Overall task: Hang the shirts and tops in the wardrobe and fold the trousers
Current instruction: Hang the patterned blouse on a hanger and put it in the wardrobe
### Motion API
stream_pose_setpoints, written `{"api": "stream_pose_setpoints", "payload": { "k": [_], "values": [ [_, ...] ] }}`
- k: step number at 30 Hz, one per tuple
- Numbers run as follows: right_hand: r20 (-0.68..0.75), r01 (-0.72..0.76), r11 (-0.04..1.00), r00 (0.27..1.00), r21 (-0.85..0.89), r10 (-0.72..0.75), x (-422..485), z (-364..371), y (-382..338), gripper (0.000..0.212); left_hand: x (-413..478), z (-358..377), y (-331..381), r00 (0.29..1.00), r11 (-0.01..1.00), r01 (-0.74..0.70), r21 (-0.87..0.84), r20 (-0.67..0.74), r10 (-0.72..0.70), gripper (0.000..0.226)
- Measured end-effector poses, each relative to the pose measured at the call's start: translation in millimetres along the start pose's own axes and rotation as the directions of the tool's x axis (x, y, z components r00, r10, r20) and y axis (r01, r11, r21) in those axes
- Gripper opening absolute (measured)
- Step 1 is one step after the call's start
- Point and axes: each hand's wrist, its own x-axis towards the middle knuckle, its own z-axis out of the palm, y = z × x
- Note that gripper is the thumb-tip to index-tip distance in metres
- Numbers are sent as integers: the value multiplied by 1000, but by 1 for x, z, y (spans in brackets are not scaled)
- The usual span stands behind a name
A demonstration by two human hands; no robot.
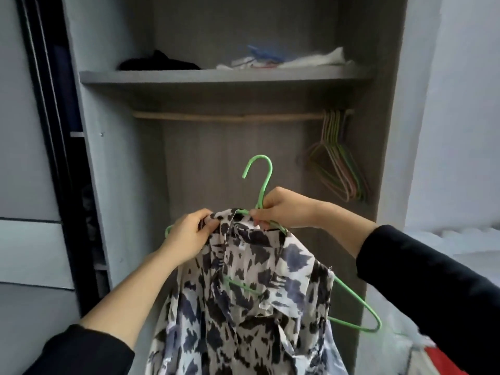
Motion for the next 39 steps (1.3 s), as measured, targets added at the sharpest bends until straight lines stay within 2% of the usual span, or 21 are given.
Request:
{"api": "stream_pose_setpoints", "payload": {
  "k": [9, 16, 20, 25, 30, 35, 39],
  "values": [
    [-43, 49, 998, 998, -43, -51, 162, 19, -17, 41, 114, -24, -85, 999, 999, 30, -33, -10, -30, 24],
    [-212, 36, 999, 976, -22, -40, 278, 37, -33, 40, 215, -64, -154, 998, 984, 46, 172, -52, -37, 39],
    [-280, -13, 1000, 960, 23, 19, 343, 37, -46, 36, 276, -93, -194, 994, 970, 64, 234, -99, -42, 42],
    [-313, -46, 985, 945, 167, 97, 412, 33, -66, 25, 337, -133, -222, 985, 917, 107, 383, -166, -46, 54],
    [-298, -65, 973, 945, 221, 131, 475, 31, -78, 25, 382, -158, -240, 969, 911, 101, 401, -246, 1, 63],
    [-336, 31, 952, 939, 305, 78, 526, 42, -95, 20, 408, -168, -259, 955, 892, 64, 447, -287, 75, 57],
    [-345, 38, 924, 933, 382, 105, 559, 64, -100, 29, 417, -176, -255, 930, 892, 98, 442, -360, 76, 47]
  ]
}}
